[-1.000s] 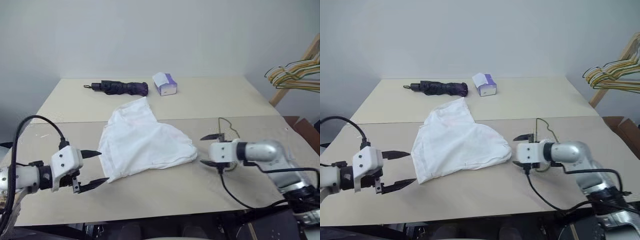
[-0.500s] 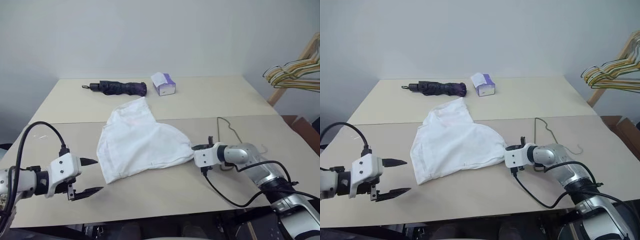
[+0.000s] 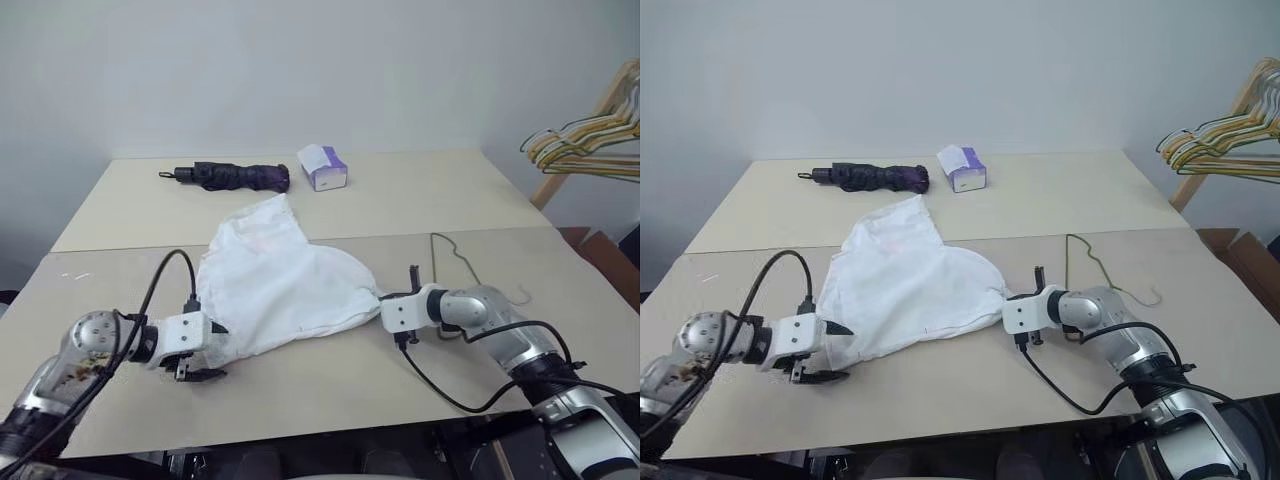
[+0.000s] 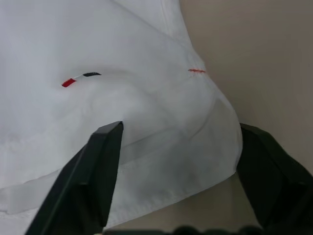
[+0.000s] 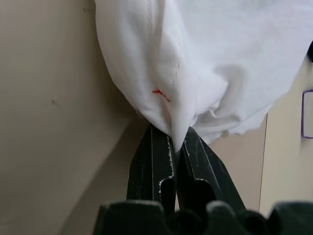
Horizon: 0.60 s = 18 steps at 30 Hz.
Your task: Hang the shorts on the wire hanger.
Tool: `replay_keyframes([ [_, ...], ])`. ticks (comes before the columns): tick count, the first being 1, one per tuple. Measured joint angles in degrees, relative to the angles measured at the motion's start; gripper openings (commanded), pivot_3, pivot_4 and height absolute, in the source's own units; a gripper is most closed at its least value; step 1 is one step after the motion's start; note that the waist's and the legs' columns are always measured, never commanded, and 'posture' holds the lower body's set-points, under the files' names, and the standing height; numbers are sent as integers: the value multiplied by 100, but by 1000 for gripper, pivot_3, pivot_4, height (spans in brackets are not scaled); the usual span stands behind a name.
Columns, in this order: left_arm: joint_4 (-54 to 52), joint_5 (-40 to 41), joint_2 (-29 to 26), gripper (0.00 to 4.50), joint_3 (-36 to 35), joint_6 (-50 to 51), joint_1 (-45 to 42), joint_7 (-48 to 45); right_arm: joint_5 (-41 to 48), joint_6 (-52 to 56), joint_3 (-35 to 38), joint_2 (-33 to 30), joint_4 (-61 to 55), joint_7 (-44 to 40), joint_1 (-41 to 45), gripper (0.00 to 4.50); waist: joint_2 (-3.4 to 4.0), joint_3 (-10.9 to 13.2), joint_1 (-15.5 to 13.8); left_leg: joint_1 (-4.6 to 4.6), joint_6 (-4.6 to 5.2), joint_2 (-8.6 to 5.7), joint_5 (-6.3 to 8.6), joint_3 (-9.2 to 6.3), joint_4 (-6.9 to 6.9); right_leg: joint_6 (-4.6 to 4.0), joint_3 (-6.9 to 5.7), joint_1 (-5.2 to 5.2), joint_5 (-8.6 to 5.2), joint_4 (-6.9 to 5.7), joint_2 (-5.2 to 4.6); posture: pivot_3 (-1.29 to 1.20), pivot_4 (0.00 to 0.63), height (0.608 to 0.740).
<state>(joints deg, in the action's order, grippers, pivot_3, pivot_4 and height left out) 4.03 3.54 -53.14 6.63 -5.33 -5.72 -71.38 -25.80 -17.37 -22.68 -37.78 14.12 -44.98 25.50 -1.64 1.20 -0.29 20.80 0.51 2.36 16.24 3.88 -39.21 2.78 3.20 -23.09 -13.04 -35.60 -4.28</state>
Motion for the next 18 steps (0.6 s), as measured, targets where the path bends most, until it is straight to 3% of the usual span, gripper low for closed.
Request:
replay_keyframes([
  [8, 552, -78, 115, 15, 41, -472, -150, 124, 0, 312, 31, -24, -405, -22, -219, 0, 1, 0, 26, -13, 0, 0, 0, 1, 0, -6, 4, 1, -12, -24, -1, 36, 0, 740],
  [14, 122, 54, 58, 15, -188, -371, 348, 343, 44, 867, 117, -135, -1429, -315, -755, 0, 0, 0, 33, -6, 0, 3, 1, 1, 0, -3, 4, -7, -15, -26, -2, 57, 0, 740],
  [18, -991, 266, -681, 15, -887, -7, 1609, 135, 470, 1280, 266, -604, -2627, -889, -1319, 0, -2, 2, 85, 8, 0, 12, 4, 2, 0, -7, 2, -25, -23, -31, 0, 60, 0, 740],
])
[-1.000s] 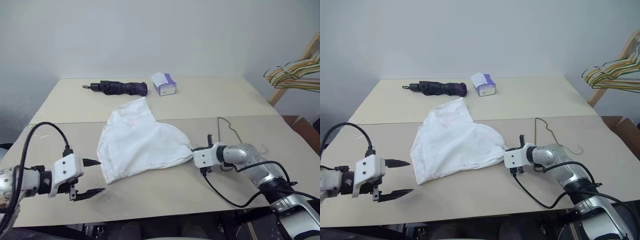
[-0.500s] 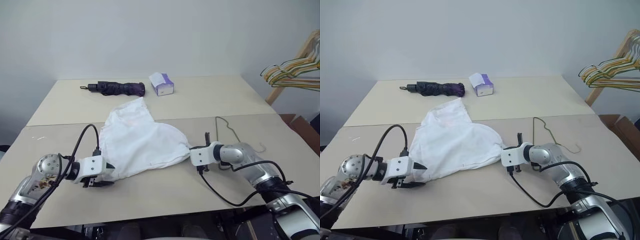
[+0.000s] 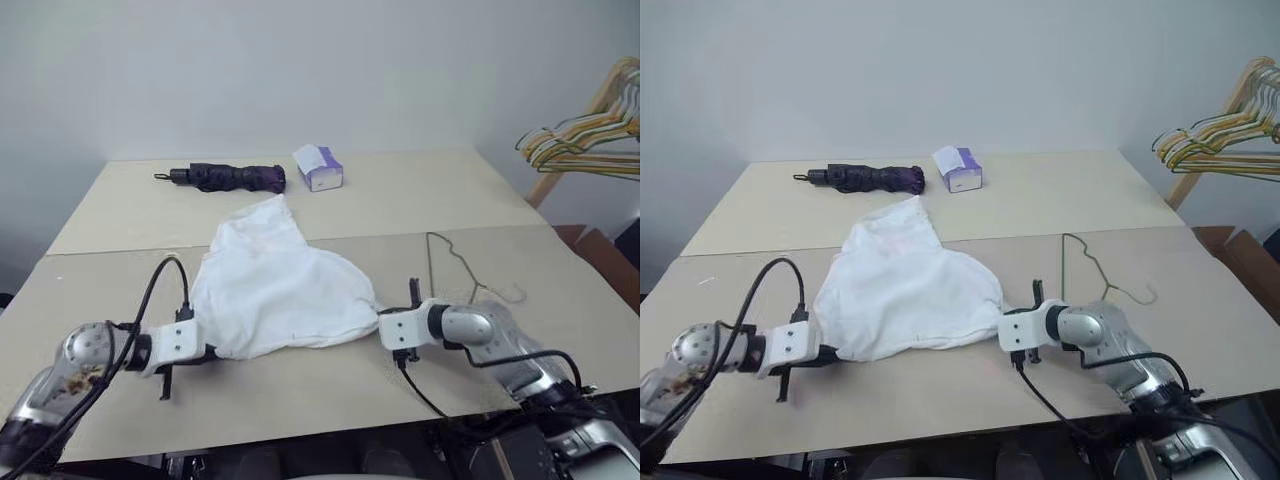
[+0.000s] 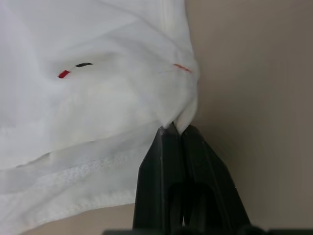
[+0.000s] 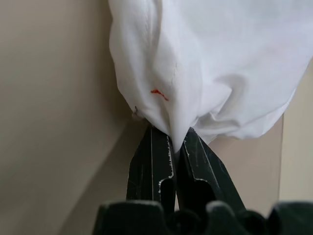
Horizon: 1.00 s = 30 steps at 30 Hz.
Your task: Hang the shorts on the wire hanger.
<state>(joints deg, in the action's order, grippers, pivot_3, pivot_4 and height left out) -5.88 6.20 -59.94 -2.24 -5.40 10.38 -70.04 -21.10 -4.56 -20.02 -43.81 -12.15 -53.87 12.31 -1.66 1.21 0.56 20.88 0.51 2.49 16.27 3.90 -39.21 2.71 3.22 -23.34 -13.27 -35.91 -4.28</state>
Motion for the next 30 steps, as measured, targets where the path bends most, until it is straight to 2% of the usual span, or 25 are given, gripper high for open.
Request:
replay_keyframes([
  [2, -723, 378, -372, 15, -806, 310, 880, -407, 583, 355, 217, -511, -838, -579, -403, 0, -1, 1, -5, -1, 0, 5, 1, 0, 0, -2, -6, 1, -6, 1, -3, 68, 0, 740],
  [4, -1233, 638, -584, 15, -1435, 509, 1375, -781, 1176, 688, 360, -876, -1460, -1108, -531, 0, 0, 4, -42, -25, -1, 7, 0, 1, 0, -24, -12, 22, -26, -1, -4, 73, 0, 740],
  [5, -1344, 692, -634, 15, -1567, 565, 1405, -857, 1380, 829, 419, -974, -1619, -1270, -517, 0, 1, 6, -65, -44, -1, 8, 0, 1, 0, -18, -15, 31, -52, 0, -4, 75, 0, 740],
  [6, -1318, 715, -598, 15, -1468, 658, 1058, -820, 1604, 1118, 459, -947, -1630, -1410, -339, 0, 9, 9, -107, -92, -4, 9, 2, 2, 0, 2, -22, 57, -77, 0, -6, 79, 0, 740],
  [8, -1018, 633, -36, 15, -997, 789, -393, -364, 1806, 1729, 486, -554, -1214, -1396, 488, 0, 34, 25, -177, -159, -16, 5, 6, -2, 0, 1, -31, 117, -82, -2, -12, 78, 0, 740],
  [9, -789, 506, 276, 15, -700, 872, -1154, -80, 1821, 1971, 500, -386, -944, -1334, 933, 0, 37, 20, -216, -168, -45, 4, 23, -6, 0, 1, -35, 130, -82, 1, -9, 77, 0, 740],
  [10, -459, 317, 630, 15, -436, 1008, -1928, 258, 1809, 2147, 505, -210, -571, -1228, 1394, 0, 25, 9, -239, -170, -30, 1, 12, -10, 0, 2, -41, 134, -80, -5, -6, 75, 0, 740],
  [12, 932, -423, 1710, 15, 163, 1320, -4082, 1551, 1519, 2295, 485, 303, 867, -589, 2800, 0, -19, -1, -308, -153, -18, -5, -11, -35, 0, 24, -55, 139, -52, 1, 6, 61, 0, 740],
  [13, 1572, -733, 2063, 15, 281, 1410, -4932, 2193, 1266, 2246, 476, 508, 1523, -145, 3445, 0, -37, -8, -306, -100, -25, -9, -15, -43, 2, -27, -56, 114, -12, 1, 9, 55, 0, 740],
  [14, 2109, -956, 2312, 15, 334, 1396, -5619, 2786, 1040, 2097, 450, 625, 2125, 340, 3958, 0, -39, -9, -299, -62, -38, -13, -20, -51, 3, -29, -60, 77, -1, -5, 8, 40, 0, 740],
  [16, 3507, -1290, 2794, 15, 170, 1113, -7383, 4532, 349, 1563, 428, 978, 3927, 2194, 5389, 0, -45, -12, -257, 72, -129, -32, -72, -61, 31, -26, -68, -84, 14, -33, -13, 35, 0, 740],
  [17, 3703, -1282, 2822, 15, 19, 914, -7892, 4990, 160, 1332, 496, 1024, 4323, 2837, 5794, 0, -47, -14, -206, 134, -135, -40, -76, -67, 47, -25, -67, -155, 19, -39, -21, 27, 0, 740],
  [18, 3804, -1253, 2808, 15, -167, 707, -8275, 5289, 42, 1085, 560, 1036, 4631, 3371, 6094, 0, -46, -15, -141, 146, -139, -52, -76, -67, 43, -27, -77, -206, 19, -90, -33, 24, 0, 740],
  [19, 3805, -1175, 2762, 15, -305, 498, -8476, 5403, -33, 840, 638, 1032, 4767, 3759, 6244, 0, -30, -28, -70, 132, -136, -61, -74, -70, 49, -27, -97, -211, 18, -124, -47, 21, 0, 740],
  [21, 3689, -1032, 2599, 15, -429, 184, -8453, 5440, -92, 483, 741, 1023, 4621, 4170, 6264, 0, 28, -69, 74, 100, -85, -64, -45, -74, 56, -26, -127, -194, 18, -134, -56, 20, 0, 740],
  [24, 3145, -672, 2255, 15, -596, 169, -7739, 4970, -219, 336, 760, 913, 3685, 4252, 5554, 0, 33, -72, 296, 100, -31, -64, -11, -86, 99, -25, -143, -195, 16, -118, -57, 30, 0, 740],
  [27, 2246, 42, 1888, 15, -854, 291, -6552, 4097, -283, 374, 708, 836, 2655, 3939, 4518, 0, 34, -69, 484, 133, -20, -87, 0, -93, 113, -19, -186, -211, 13, -72, -97, 31, 0, 740],
  [30, 800, 1157, 1008, 15, -1360, 694, -4535, 2413, -46, 129, 656, 358, 1570, 3076, 3235, 0, 39, -65, 658, 141, -13, -99, 6, -109, 115, -15, -233, -193, 11, -36, -129, 27, 0, 740],
])
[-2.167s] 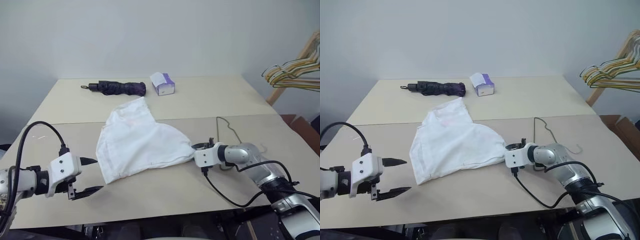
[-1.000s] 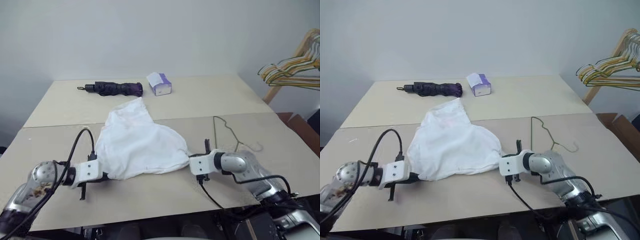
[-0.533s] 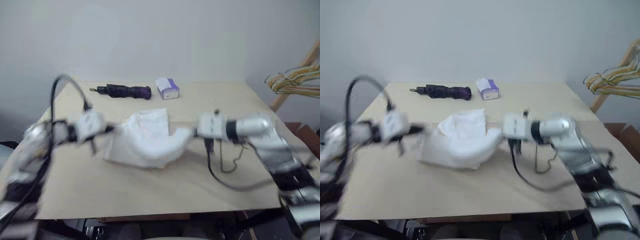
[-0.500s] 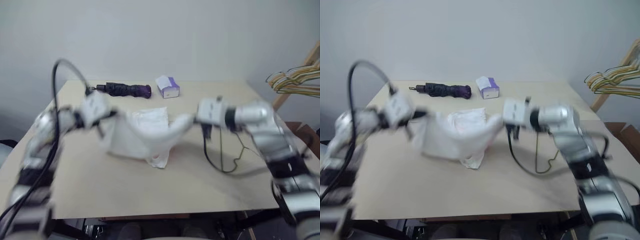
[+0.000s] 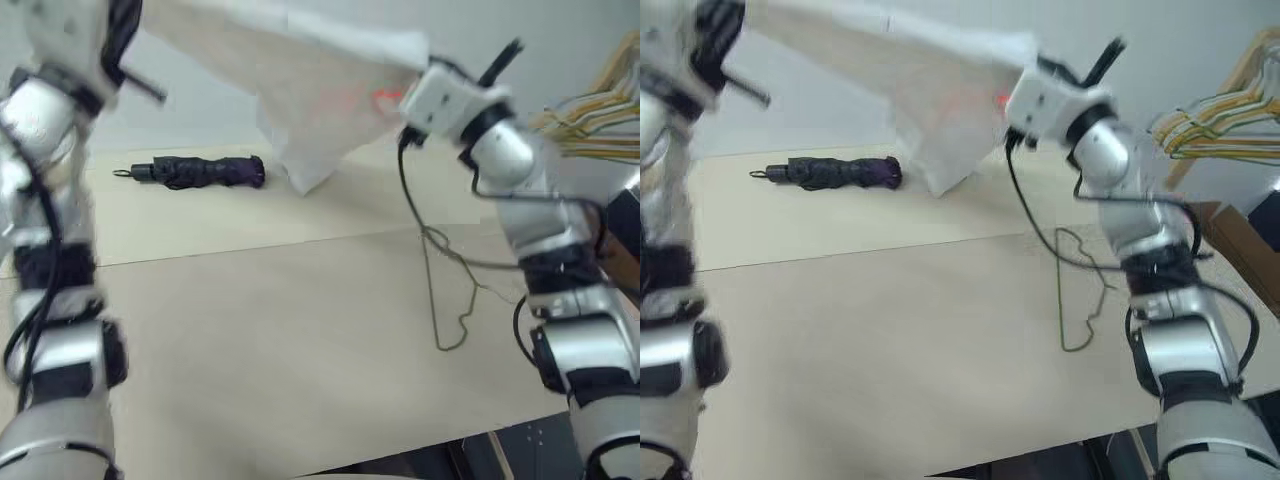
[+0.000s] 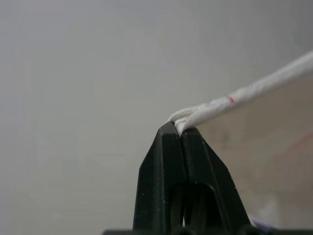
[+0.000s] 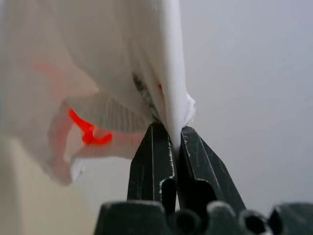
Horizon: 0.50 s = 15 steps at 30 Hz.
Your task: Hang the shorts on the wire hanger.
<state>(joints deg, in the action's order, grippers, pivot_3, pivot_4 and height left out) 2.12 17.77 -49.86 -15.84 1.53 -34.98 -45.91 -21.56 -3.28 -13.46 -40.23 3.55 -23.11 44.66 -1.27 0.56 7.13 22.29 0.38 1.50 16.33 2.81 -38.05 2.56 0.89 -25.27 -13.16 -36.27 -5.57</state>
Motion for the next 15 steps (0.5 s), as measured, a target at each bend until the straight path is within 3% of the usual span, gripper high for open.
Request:
replay_keyframes([
  [4, -1126, 509, -780, 15, -515, 303, 2677, -1648, 138, -841, -468, -458, -443, -960, -1122, 0, 3, 15, 26, -14, -6, 1, 23, -1, -30, 53, -4, 89, -42, 135, -7, 29, 0, 740],
  [6, -1644, 453, -1170, 15, -601, 376, 4338, -2633, 127, -1327, -781, -631, -413, -1312, -1636, 0, 4, 52, -1, -82, 39, 6, 49, 47, -60, 41, 9, 160, -45, 130, -5, 30, 0, 740],
  [8, -1817, 91, -1252, 15, -595, 247, 5304, -2995, 144, -1713, -983, -671, -373, -1628, -1871, 0, 1, 136, -93, -173, 42, 35, 47, 67, -92, 7, 4, 245, -66, 119, 12, 34, 0, 740],
  [11, -1980, -485, -1285, 15, -564, -23, 5970, -3013, 279, -2105, -1101, -719, -521, -2057, -1975, 0, -14, 202, -273, -295, -31, 64, 19, 62, -80, -17, -9, 314, -41, 106, 21, 34, 0, 740],
  [15, -2306, -970, -1343, 15, -553, -216, 6578, -3043, 502, -2494, -1101, -937, -848, -2564, -2062, 0, -24, 165, -484, -360, -37, 75, 17, 72, -82, -40, 3, 339, -54, 33, 21, 36, 0, 740],
])
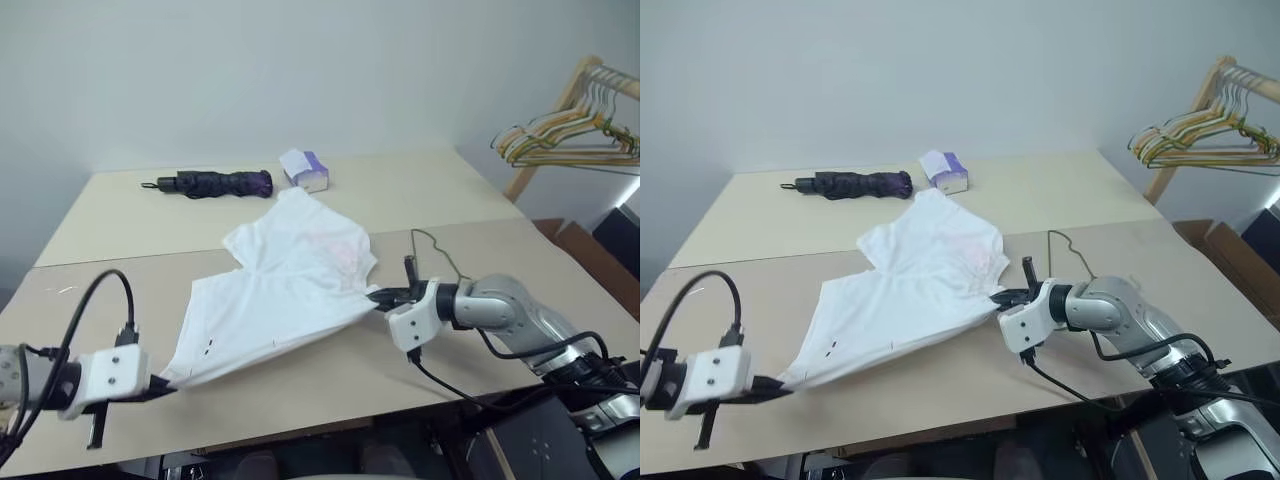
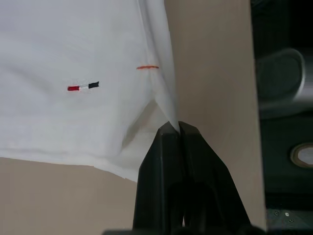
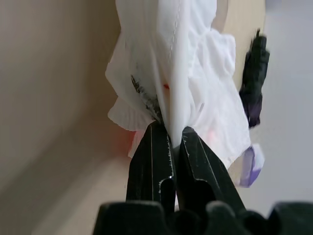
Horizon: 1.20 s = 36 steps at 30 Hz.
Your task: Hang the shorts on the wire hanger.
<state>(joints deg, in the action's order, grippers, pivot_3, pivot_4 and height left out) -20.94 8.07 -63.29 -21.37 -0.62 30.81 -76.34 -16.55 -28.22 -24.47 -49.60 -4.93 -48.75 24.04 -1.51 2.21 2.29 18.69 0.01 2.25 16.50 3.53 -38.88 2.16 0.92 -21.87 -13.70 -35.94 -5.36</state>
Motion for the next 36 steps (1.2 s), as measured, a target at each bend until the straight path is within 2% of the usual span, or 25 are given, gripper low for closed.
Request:
replay_keyframes([
  [4, -276, -143, -24, 15, -18, -31, 300, -68, 214, -25, 0, -137, -164, -447, -43, 0, -51, -33, -54, 62, 39, -1, -25, 5, -2, -22, 3, -38, 18, -17, 16, 36, 0, 740],
  [7, -536, -118, -43, 15, -94, 31, 381, -145, 306, 97, 0, -213, -203, -783, -96, 0, -54, -35, -99, 84, 39, -4, -7, 6, 1, -16, 6, -58, 18, -13, 17, 40, 0, 740],
  [10, -529, -107, -61, 596, -210, 45, 338, -218, 454, 235, 5, -310, -263, -1083, -190, 822, -54, -35, -142, 129, 41, -4, -4, 3, 1, -17, 3, -100, 16, -13, 23, 39, 0, 740],
  [14, -317, -124, -162, 1783, -336, -50, 343, -430, 702, 481, 20, -614, -400, -1605, -398, 2102, -54, -35, -158, 151, 41, -4, -5, 3, -4, -18, 2, -119, 16, -14, 22, 33, 0, 740],
  [19, -293, 159, -244, 3451, -830, -6, 339, -974, 1791, 1256, 233, -1023, -991, -2335, -754, 3882, -53, -33, -159, 147, 40, 2, -5, 5, -12, -20, -2, -116, 11, -15, 22, 29, 0, 740],
  [22, -241, 380, -298, 4458, -1032, 106, 169, -1194, 2398, 1954, 648, -1088, -1209, -2388, -875, 3895, -53, -33, -155, 146, 39, 5, -6, 7, -12, -15, -3, -117, 9, -15, 24, 28, 0, 740],
  [26, -63, 1061, -258, 4489, -1108, 552, -584, -1138, 2851, 3843, 1336, -1013, -1312, -1743, -767, 3895, -53, -33, -161, 149, 37, 4, -7, 8, -13, -19, -3, -120, 16, -16, 23, 20, 0, 740],
  [30, -74, 1442, 77, 4489, -541, 847, -1751, -513, 3055, 6966, 1765, -164, -1123, -376, -32, 3895, -53, -36, -153, 152, 35, 1, -8, 6, -14, -25, 0, -121, 23, -18, 25, 7, 0, 740],
  [32, -80, 1467, 316, 4489, -151, 916, -2135, -266, 3124, 7993, 1919, 308, -985, 159, 138, 3895, -54, -36, -152, 158, 35, 0, -8, 3, -9, -25, 2, -123, 24, -16, 30, -2, 0, 740],
  [36, -96, 1454, 936, 4489, 667, 1073, -3080, 412, 2987, 9152, 1983, 1289, -397, 1262, 278, 3895, -56, -38, -162, 173, 34, -5, -9, -11, -11, -21, 0, -126, 27, -18, 36, -16, 0, 740],
])
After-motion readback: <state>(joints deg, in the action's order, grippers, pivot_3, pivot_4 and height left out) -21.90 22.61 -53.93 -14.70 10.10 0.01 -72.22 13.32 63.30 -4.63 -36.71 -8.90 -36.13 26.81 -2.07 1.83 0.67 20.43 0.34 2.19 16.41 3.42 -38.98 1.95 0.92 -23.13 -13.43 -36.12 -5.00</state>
